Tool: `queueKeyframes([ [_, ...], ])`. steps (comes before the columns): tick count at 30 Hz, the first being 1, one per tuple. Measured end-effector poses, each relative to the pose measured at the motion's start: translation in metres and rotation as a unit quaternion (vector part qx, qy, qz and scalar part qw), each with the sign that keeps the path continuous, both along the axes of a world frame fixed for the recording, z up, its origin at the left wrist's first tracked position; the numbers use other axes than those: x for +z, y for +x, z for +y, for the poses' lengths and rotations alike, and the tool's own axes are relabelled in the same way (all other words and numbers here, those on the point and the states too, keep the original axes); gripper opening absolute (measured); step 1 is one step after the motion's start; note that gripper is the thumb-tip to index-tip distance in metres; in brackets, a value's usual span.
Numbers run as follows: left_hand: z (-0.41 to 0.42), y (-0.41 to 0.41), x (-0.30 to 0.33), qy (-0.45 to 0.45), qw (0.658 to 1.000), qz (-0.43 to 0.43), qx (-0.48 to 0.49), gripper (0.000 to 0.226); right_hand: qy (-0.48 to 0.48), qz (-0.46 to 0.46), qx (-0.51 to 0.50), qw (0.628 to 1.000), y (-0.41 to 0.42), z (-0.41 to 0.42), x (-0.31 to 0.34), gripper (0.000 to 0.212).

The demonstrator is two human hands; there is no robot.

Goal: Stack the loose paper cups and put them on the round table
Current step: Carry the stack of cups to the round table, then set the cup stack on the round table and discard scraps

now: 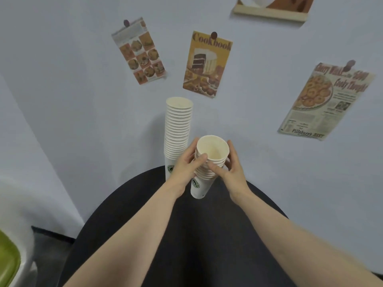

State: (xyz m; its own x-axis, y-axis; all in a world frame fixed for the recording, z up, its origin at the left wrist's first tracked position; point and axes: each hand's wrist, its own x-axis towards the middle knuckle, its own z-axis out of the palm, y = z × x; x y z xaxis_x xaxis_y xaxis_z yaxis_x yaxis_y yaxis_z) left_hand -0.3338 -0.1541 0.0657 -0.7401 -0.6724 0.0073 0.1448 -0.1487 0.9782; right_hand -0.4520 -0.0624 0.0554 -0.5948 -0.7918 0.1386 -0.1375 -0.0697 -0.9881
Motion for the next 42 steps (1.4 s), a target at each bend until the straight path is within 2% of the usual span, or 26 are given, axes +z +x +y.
queueKeyframes([
  [6,-0.046,-0.038,-0.019,-0.016,1.000,-0.008,0.000,0.065,-0.006,-0.043,-0.029,0.999,-0.033,-0.044,-0.023,0.088],
  [11,-0.063,-0.063,-0.032,-0.011,1.000,-0.010,0.024,0.064,0.023,-0.041,-0.006,0.999,-0.060,-0.068,-0.030,0.100],
  [17,-0.072,-0.080,-0.049,-0.013,0.999,-0.036,0.033,0.063,0.072,-0.068,0.019,0.995,-0.078,-0.079,-0.048,0.104],
  [32,-0.074,-0.084,-0.056,-0.007,0.997,-0.049,0.054,0.061,0.091,-0.033,0.016,0.995,-0.090,-0.079,-0.060,0.096],
  [38,-0.071,-0.074,-0.049,-0.041,0.996,-0.049,0.066,0.061,0.106,-0.009,0.004,0.994,-0.085,-0.070,-0.050,0.096],
  [42,-0.059,-0.063,-0.040,-0.133,0.984,-0.096,0.073,0.066,0.176,0.045,-0.008,0.983,-0.084,-0.047,-0.031,0.092],
])
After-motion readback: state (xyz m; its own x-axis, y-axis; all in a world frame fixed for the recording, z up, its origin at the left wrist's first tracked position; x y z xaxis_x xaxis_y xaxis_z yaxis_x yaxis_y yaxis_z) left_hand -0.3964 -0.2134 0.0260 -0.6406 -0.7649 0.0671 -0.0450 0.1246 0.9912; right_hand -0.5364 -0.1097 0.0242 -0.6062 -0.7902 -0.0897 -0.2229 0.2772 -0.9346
